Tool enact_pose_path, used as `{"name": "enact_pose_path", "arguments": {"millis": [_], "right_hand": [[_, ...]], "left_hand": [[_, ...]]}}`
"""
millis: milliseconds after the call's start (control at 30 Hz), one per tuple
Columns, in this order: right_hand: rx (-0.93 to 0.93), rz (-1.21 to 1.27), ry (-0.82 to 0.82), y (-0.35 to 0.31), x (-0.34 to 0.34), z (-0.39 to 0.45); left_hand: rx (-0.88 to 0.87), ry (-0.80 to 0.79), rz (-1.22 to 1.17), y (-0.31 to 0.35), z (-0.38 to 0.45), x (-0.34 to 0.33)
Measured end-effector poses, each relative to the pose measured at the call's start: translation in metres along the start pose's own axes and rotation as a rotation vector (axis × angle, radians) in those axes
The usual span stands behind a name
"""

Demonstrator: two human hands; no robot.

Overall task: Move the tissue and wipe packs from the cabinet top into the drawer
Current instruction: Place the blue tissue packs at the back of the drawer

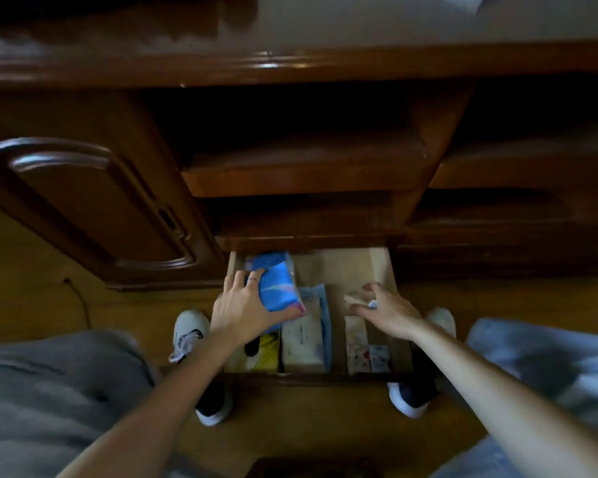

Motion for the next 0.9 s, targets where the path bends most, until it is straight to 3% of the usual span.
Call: {"name": "enact_pose_path", "arguments": {"millis": [167,367,467,567,633,700,800,900], "right_hand": [[-0.040,0.072,-0.056,0.031,-0.036,0.003],[-0.182,0.319,0.142,0.084,-0.014,0.000],[-0.276,0.317,0.220,0.115,-0.005,-0.003],[-0.250,0.311,0.225,0.117,-0.008,0.000],[-0.182,0.296,0.203,0.107,-0.015,0.004],[-0.142,0.286,0.193,0.100,-0.018,0.007],[-0.119,0.179,0.193,0.088,-0.016,0.009],[-0.070,-0.134,0.254,0.058,-0.007,0.009]], "left_hand": [[0.074,-0.078,-0.073,0.021,0.026,-0.056],[-0.041,-0.227,-0.014,0.100,0.078,-0.145],[-0.119,-0.274,0.082,0.119,0.106,-0.182],[-0.187,-0.326,0.115,0.116,0.119,-0.212],[-0.286,-0.448,0.109,0.113,0.115,-0.233],[-0.305,-0.511,0.017,0.106,0.110,-0.240],[-0.206,-0.294,-0.242,0.093,0.106,-0.216],[-0.218,-0.165,-0.276,0.080,0.082,-0.193]]}}
Point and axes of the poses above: each hand's wrist, its own z-axis towards the middle knuckle, its own x-axis out of the back of the hand, y = z × x, the point moved 9 cm from there along z, towards the middle knuckle, and after that the axes turned 12 degrees about -z, right-handed, at the moved point
